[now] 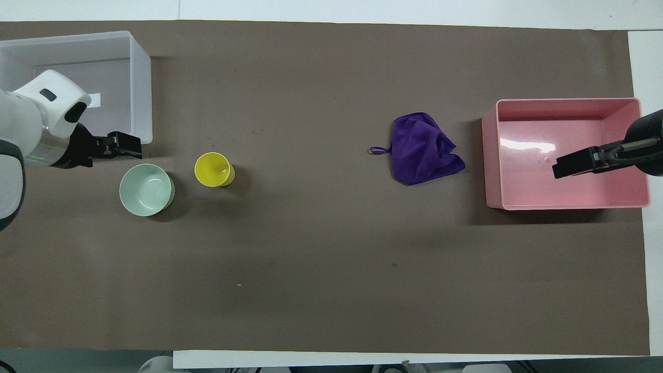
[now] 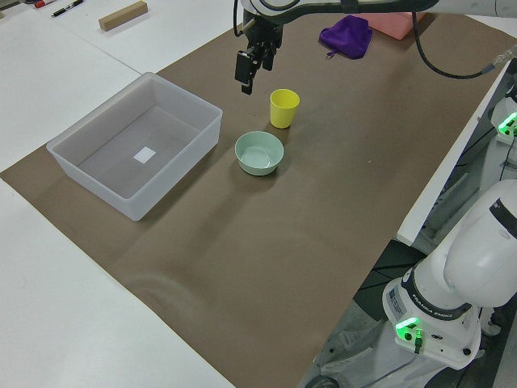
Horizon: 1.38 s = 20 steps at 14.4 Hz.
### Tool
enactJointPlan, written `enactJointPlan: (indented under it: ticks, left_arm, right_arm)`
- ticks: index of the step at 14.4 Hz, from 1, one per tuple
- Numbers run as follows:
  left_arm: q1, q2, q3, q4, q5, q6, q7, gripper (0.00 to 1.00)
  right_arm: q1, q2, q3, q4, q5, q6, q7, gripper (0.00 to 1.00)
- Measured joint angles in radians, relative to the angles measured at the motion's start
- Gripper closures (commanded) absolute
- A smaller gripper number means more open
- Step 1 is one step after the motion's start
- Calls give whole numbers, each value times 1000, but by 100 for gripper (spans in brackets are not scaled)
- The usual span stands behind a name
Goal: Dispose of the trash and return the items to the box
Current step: 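Reach the left gripper to the green bowl while the right gripper reaches the cloth, then grasp the green bowl with the left gripper while the right gripper grasps the cloth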
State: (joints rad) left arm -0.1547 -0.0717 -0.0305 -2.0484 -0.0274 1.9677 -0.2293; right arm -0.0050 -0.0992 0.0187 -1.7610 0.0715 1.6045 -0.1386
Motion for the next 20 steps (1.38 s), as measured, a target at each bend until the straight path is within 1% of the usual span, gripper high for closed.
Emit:
enactJointPlan:
  ticks: [2,6,7,8,9,12,14,15,16,17,18,20]
  left_arm:
    - [9,4,9,-74,0,54,-6,0]
    - [49,6,15,-236,0,171,-7,1]
    - [57,7,15,-267,0,202,-6,9]
    - [62,7,15,-297,0,238,-6,58]
    - [65,8,15,-324,0,274,-6,99]
    - [81,13,14,-356,1,319,41,100]
    - [106,15,15,-355,1,321,74,100]
    - [113,16,15,-349,1,322,78,100]
    - [116,19,15,-333,1,317,79,100]
    - [118,25,15,-302,0,295,79,100]
    - [118,34,14,-251,0,241,78,100]
    - [118,43,14,-120,0,88,76,100]
  right_arm:
    - [43,48,2,-20,8,87,1,2]
    - [145,189,5,-80,9,312,68,2]
    - [163,223,6,-92,9,363,84,2]
    - [176,251,6,-102,9,406,98,2]
    - [183,274,6,-112,9,439,105,3]
    - [187,315,6,-158,9,528,108,6]
    - [194,347,6,-180,9,582,108,12]
    - [200,365,6,-184,9,608,110,21]
    - [208,383,6,-185,9,629,112,32]
    - [214,397,7,-185,9,642,116,56]
    - [219,406,7,-185,9,645,118,77]
    - [221,411,6,-185,9,639,122,92]
